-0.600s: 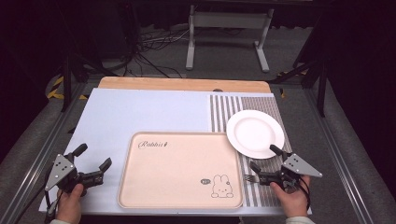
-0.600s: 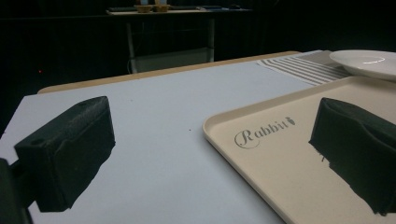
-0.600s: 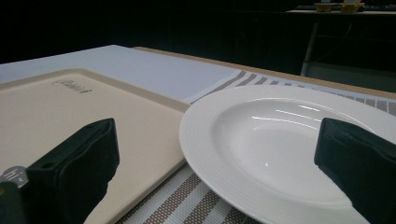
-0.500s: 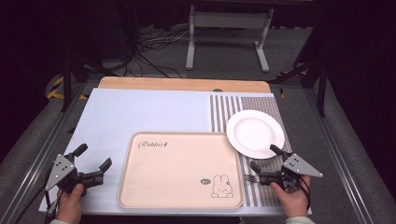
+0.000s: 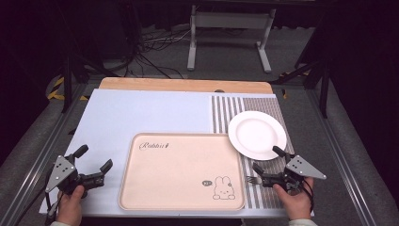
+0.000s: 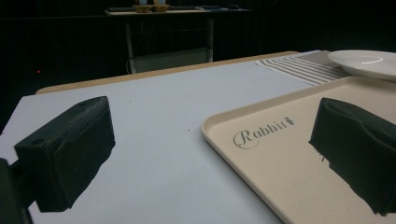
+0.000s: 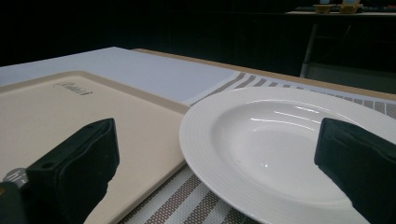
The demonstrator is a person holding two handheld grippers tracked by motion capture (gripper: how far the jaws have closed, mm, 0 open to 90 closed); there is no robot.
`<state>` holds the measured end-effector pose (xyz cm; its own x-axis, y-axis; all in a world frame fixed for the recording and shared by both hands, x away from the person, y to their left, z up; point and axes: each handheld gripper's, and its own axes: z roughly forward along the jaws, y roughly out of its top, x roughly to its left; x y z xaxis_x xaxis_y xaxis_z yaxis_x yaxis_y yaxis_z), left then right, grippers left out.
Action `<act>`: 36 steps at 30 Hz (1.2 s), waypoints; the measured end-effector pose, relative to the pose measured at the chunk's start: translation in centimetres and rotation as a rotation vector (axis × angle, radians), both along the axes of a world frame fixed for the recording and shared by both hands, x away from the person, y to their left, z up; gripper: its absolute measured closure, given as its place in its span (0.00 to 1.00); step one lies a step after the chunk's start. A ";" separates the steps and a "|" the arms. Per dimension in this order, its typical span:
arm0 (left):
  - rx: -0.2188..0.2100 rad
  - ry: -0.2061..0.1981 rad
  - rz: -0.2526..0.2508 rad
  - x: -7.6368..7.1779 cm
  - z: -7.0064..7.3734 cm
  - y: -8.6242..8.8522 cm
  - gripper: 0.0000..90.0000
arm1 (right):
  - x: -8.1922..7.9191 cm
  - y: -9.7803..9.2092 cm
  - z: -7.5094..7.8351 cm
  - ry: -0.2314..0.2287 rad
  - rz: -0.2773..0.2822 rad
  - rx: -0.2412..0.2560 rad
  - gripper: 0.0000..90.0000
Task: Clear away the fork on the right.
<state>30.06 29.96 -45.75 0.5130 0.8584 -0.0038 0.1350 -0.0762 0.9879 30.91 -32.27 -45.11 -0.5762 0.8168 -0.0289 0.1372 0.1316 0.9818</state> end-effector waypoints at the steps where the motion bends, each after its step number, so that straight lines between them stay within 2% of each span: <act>1: 0.001 0.001 -0.001 0.0 0.0 0.0 0.01 | 0.0 0.0 0.1 -0.003 -0.001 0.000 0.01; 9: 0.002 0.001 -0.003 0.0 0.0 0.0 0.01 | 0.2 -0.2 0.4 0.018 0.008 0.001 0.01; 17: 0.000 0.001 -0.001 0.0 0.1 0.1 0.01 | 0.6 -0.2 1.4 0.066 0.042 -0.030 0.01; 19: 0.001 0.001 -0.003 0.0 0.1 0.0 0.01 | 0.7 -0.3 2.1 0.100 0.081 -0.072 0.02; 20: -0.001 0.002 -0.003 0.0 0.1 0.0 0.01 | 0.7 -0.3 2.1 0.100 0.081 -0.072 0.02; 21: -0.001 0.003 -0.003 0.0 0.1 0.0 0.01 | 0.8 -0.3 2.6 0.126 0.103 -0.102 0.02; 23: 0.001 0.003 -0.004 0.0 0.1 0.0 0.01 | 0.9 -0.4 2.8 0.138 0.110 -0.118 0.02; 25: 0.000 0.003 -0.004 0.0 0.1 0.0 0.01 | 1.0 -0.5 3.6 0.169 0.130 -0.173 0.04; 26: 0.001 0.003 -0.003 0.0 0.1 0.0 0.01 | 1.0 -0.5 3.6 0.169 0.130 -0.173 0.04; 30: 0.000 0.004 -0.002 0.0 0.1 0.0 0.01 | 1.2 -0.5 4.4 0.242 0.150 -0.228 0.05; 35: 0.004 0.005 -0.005 0.1 0.0 0.0 0.01 | 1.6 -0.5 5.5 0.280 0.187 -0.311 0.05; 36: 0.004 0.005 -0.005 0.1 0.0 0.0 0.01 | 1.6 -0.5 5.5 0.280 0.187 -0.311 0.05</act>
